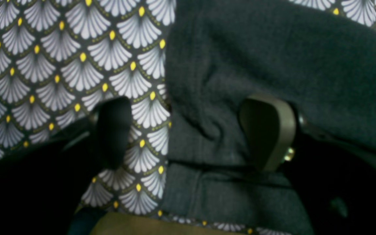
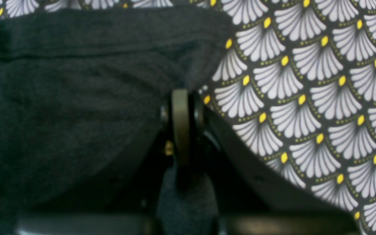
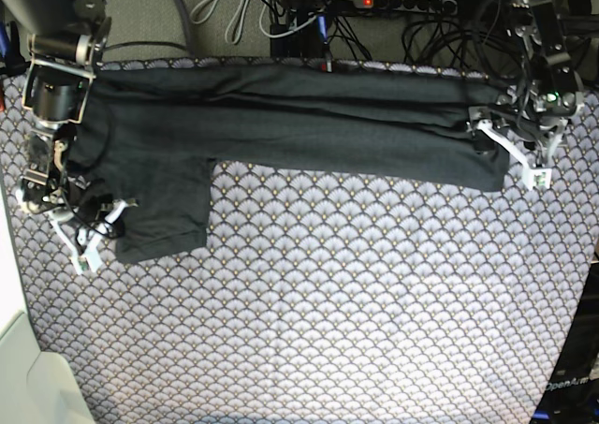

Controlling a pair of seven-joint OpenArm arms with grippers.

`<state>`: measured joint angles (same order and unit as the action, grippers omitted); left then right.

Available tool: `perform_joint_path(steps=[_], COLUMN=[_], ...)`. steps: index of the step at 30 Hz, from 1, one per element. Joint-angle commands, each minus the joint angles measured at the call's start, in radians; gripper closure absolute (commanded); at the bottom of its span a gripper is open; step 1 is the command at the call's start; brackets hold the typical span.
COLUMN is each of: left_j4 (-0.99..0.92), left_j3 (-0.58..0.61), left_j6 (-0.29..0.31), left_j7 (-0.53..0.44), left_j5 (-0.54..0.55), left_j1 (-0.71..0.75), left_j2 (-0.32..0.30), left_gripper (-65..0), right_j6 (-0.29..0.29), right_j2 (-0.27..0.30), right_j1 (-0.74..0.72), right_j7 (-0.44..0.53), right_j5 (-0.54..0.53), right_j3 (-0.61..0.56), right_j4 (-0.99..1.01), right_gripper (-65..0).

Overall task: Fold the T-shirt properly
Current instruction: 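Grasp the sleeve with the right gripper, then fold the sleeve up onto the folded strip with the right gripper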

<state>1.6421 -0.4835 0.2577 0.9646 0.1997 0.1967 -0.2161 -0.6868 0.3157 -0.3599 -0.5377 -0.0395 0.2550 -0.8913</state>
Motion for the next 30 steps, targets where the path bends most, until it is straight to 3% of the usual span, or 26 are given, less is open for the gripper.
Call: perform_joint_path(steps=[1, 8, 14, 22, 30], left_j4=[0.013, 0.011, 0.011, 0.011, 0.011], left_j3=[-0.005, -0.005, 0.001, 0.002, 0.002], left_j6=[-0.004, -0.001, 0.001, 0.001, 0.001], left_j7=[-0.017, -0.02, -0.023, -0.025, -0.025], left_j5=[0.004, 0.004, 0.004, 0.004, 0.004], left_j1=[-0.007, -0.007, -0.007, -0.007, -0.007], left_j2=[-0.013, -0.013, -0.013, -0.013, -0.013], left_gripper=[-54.2, -54.2, -54.2, -54.2, -54.2], right_j6=[-0.011, -0.011, -0.011, -0.011, -0.011], right_j2=[0.007, 0.038, 0.026, 0.021, -0.045], right_j1=[-0.006, 0.026, 0.181, 0.345, 0.534], right_j7=[-0.058, -0.089, -0.143, -0.284, -0.304], right_j5=[0.013, 0.011, -0.049, -0.095, -0.095], right_j3=[0.002, 0.008, 0.01, 0.01, 0.155], right_j4=[-0.004, -0.032, -0.343, -0.725, -1.012], right_gripper=[0.0, 0.0, 0.0, 0.0, 0.0])
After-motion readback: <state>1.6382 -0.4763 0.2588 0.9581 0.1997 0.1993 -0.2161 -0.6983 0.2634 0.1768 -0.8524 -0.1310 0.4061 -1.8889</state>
